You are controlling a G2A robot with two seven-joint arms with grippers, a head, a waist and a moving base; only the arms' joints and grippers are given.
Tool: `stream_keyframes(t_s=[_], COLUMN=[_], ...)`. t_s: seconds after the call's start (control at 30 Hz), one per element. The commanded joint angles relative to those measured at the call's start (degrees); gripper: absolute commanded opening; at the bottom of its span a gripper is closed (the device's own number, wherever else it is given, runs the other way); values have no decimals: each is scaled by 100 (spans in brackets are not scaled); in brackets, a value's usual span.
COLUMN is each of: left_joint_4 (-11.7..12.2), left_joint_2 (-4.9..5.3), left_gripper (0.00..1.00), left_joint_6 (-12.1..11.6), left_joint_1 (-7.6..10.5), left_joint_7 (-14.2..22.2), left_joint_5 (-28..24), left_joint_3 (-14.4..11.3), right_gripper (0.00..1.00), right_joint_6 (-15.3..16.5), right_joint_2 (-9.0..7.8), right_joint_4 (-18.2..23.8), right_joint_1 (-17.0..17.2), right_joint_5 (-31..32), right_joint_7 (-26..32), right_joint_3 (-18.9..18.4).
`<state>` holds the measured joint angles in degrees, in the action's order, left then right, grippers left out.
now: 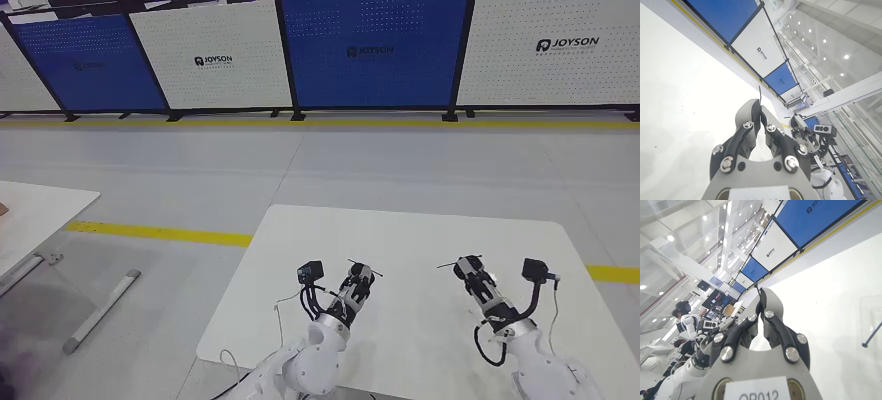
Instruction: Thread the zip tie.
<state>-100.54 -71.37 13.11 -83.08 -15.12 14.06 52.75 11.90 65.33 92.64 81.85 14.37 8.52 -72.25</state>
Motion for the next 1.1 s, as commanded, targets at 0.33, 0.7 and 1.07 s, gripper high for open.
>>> stream_keyframes(t_s=[0.33, 0.7, 1.07], left_joint_4=[0, 0, 67], left_joint_2=[0, 0, -5], left_gripper=[0, 0, 0], left_joint_6=[0, 0, -138], left_joint_1=[0, 0, 14], left_joint_7=[0, 0, 73], left_joint_5=[0, 0, 378], left_joint_3=[0, 0, -94], right_gripper=[0, 0, 0], right_joint_6=[485, 709, 709], right_joint_2=[93, 299, 299], right_joint_4=[-33, -451, -451], right_joint_1=[117, -85, -85], right_joint_5=[120, 606, 606], right_joint_7=[-536, -1407, -1407], right_joint_3=[369, 1126, 1126])
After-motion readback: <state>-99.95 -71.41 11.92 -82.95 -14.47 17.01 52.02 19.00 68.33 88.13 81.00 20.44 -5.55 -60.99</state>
